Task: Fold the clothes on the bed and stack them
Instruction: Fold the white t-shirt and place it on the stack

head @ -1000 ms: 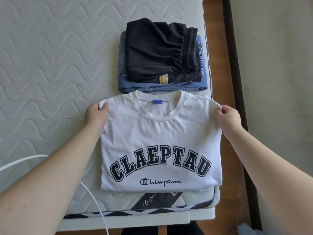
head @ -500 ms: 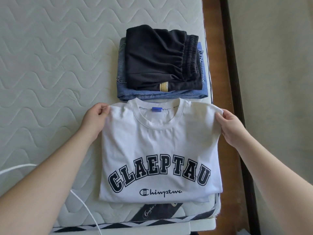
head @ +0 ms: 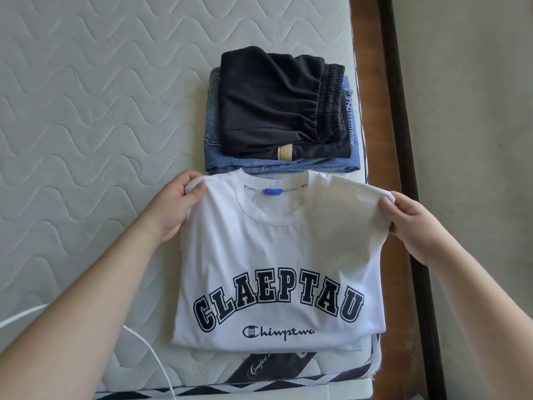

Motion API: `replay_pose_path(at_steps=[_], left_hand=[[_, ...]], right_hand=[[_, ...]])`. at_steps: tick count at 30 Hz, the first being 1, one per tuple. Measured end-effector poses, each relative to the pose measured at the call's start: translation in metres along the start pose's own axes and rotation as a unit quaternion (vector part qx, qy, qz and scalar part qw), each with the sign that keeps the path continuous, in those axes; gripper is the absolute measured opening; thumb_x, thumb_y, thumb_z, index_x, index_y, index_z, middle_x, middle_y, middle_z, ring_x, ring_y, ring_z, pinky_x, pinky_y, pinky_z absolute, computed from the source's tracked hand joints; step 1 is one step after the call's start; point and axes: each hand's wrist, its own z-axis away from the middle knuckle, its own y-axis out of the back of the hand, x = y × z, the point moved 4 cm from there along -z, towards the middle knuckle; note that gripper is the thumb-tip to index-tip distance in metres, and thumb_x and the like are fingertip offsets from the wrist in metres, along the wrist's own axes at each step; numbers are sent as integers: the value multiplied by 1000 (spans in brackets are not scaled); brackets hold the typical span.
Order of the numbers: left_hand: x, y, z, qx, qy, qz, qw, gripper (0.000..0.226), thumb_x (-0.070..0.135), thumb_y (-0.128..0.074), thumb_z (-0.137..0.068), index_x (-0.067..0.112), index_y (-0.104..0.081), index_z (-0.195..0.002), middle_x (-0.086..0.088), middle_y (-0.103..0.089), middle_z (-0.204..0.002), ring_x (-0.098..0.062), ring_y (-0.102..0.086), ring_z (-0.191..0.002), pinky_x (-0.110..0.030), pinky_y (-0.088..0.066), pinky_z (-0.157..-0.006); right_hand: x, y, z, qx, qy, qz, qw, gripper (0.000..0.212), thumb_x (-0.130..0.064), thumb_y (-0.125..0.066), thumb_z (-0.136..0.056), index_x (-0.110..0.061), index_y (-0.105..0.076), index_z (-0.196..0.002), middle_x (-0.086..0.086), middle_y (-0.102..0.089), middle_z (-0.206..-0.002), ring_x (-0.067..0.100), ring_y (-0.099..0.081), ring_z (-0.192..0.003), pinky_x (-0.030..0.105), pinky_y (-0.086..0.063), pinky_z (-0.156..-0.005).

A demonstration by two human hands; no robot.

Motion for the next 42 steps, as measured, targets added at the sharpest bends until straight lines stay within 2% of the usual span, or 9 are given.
replay_pose_path(at_steps=[4,8,15,22,26,29,33,38,42], left_hand=[[-9,1,-8,-24,59,132,989,9,25,-53,-96,20,-61,-98,2,-70,-95,-11,-67,-86,-25,-55,-74],[-23,9,-25,123,87,-80,985,14,23,-52,-101,26,-58,-89,-8,-65,-95,-22,-58,-77,-31,-46,-64],[16,-21,-16,205,-211,-451,842,28,12,-62,-91,6,-60,-118,-15,-62,-111,-33,-56,-103,-38,-40,-93],[37,-179,-18,-79,-301,-441,841,40,13,-62,-93,6,-56,-132,-10,-58,-131,-28,-50,-123,-31,-31,-104],[35,-244,-49,-170,-269,-554,770,60,35,-58,-95,19,-36,-149,2,-39,-151,-17,-30,-141,-30,-13,-115],[40,-264,-66,-212,-246,-584,744,39,39,-60,-94,21,-55,-129,3,-54,-133,-14,-41,-131,-34,-9,-119],[51,-257,-66,-245,-198,-533,785,15,43,-64,-90,29,-56,-92,8,-61,-87,-17,-57,-92,-33,-43,-81],[65,-240,-46,-303,-157,-500,796,21,42,-78,-78,42,-59,-87,14,-62,-77,0,-57,-74,-17,-42,-68],[66,-234,-41,-335,-140,-546,755,18,38,-79,-78,27,-64,-79,14,-57,-66,-2,-49,-61,-19,-35,-56]], right_hand=[[10,-5,-6,-13,-54,-158,986,32,-39,-46,-99,-26,-72,-113,0,-73,-109,10,-69,-94,25,-57,-74],[35,-14,-39,102,-121,-85,984,29,-35,-45,-104,-19,-65,-117,3,-71,-104,17,-65,-94,34,-54,-81],[36,-9,-52,186,-107,36,976,48,-49,-59,-91,-24,-53,-132,-2,-60,-121,20,-59,-109,41,-51,-95],[54,-5,-24,115,-105,9,988,15,-32,-60,-93,-27,-70,-103,2,-74,-100,27,-69,-98,46,-55,-92],[43,-8,-8,85,-11,-19,996,18,-28,-56,-92,-31,-72,-100,-2,-72,-89,13,-62,-80,34,-48,-73],[38,-9,2,74,19,-41,996,19,-29,-54,-96,-29,-71,-105,-5,-72,-93,9,-60,-81,29,-47,-72],[42,-13,14,52,2,-120,991,22,-28,-58,-98,-25,-67,-118,4,-72,-111,20,-68,-103,33,-55,-86],[47,-24,20,27,-3,-5,1000,16,-30,-74,-86,-30,-67,-100,-12,-71,-87,6,-65,-81,21,-50,-70],[41,-28,29,162,55,88,981,11,-29,-73,-84,-33,-62,-86,-24,-65,-85,-1,-56,-81,13,-36,-64]])
